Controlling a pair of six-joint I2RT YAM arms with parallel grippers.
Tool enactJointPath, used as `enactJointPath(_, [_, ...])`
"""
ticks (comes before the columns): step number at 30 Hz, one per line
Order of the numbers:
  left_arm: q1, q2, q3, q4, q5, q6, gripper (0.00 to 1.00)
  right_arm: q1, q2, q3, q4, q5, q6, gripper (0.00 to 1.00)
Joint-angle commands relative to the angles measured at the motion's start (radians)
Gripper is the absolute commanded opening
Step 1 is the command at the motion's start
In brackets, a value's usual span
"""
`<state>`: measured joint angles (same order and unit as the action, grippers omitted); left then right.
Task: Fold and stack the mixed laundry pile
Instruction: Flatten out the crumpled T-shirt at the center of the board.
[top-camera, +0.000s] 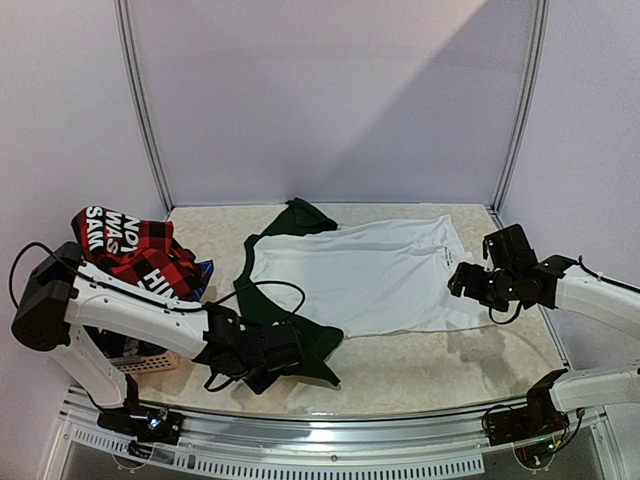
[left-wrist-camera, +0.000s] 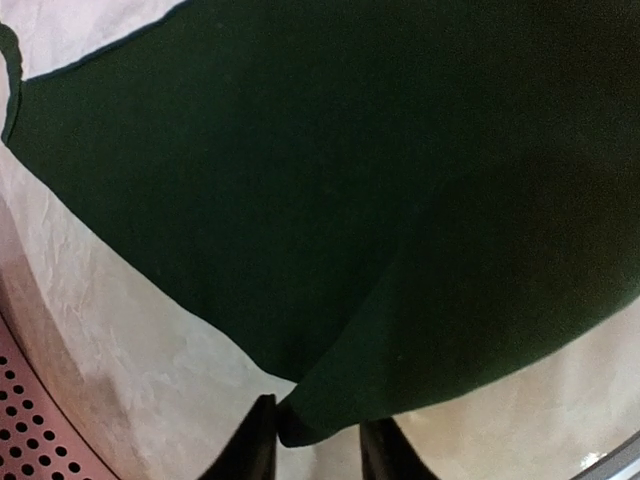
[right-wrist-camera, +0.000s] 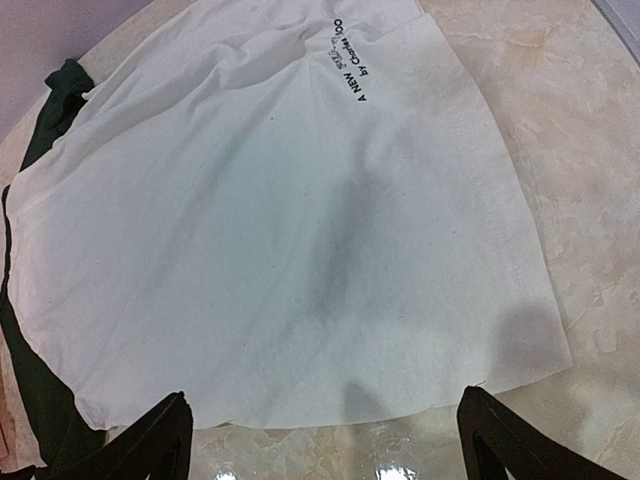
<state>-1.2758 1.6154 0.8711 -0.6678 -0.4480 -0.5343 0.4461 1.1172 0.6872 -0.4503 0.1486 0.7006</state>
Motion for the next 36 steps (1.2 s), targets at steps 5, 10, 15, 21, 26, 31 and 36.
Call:
enactJointPath(5, [0.034,-0.002,0.026,-0.025,0.000,0.011,0.03,0.009,-0.086,-0.049,-0.103,0.052,0.100,0.93])
enactJointPath(10, [0.049,-0.043,-0.001,-0.026,-0.010,-0.003,0.00,0.008,-0.127,0.012,-0.257,0.161,0.156,0.91])
enactJointPath(15, [0.064,-0.062,-0.022,-0.018,-0.021,-0.017,0.00,0.008,-0.148,0.041,-0.356,0.270,0.262,0.91])
enactJointPath(21, [0.064,-0.083,-0.043,-0.022,-0.038,-0.031,0.00,-0.001,-0.094,0.054,-0.346,0.189,0.309,0.93])
enactJointPath(26, [0.065,-0.116,-0.073,-0.006,-0.048,-0.042,0.00,-0.014,-0.058,0.078,-0.400,0.106,0.285,0.93])
enactJointPath(31, [0.065,-0.129,-0.086,-0.003,-0.061,-0.049,0.00,-0.047,-0.054,0.015,-0.401,0.032,0.257,0.92])
enactJointPath(36, [0.064,-0.124,-0.092,-0.002,-0.063,-0.048,0.00,-0.063,-0.052,-0.045,-0.428,0.047,0.253,0.89])
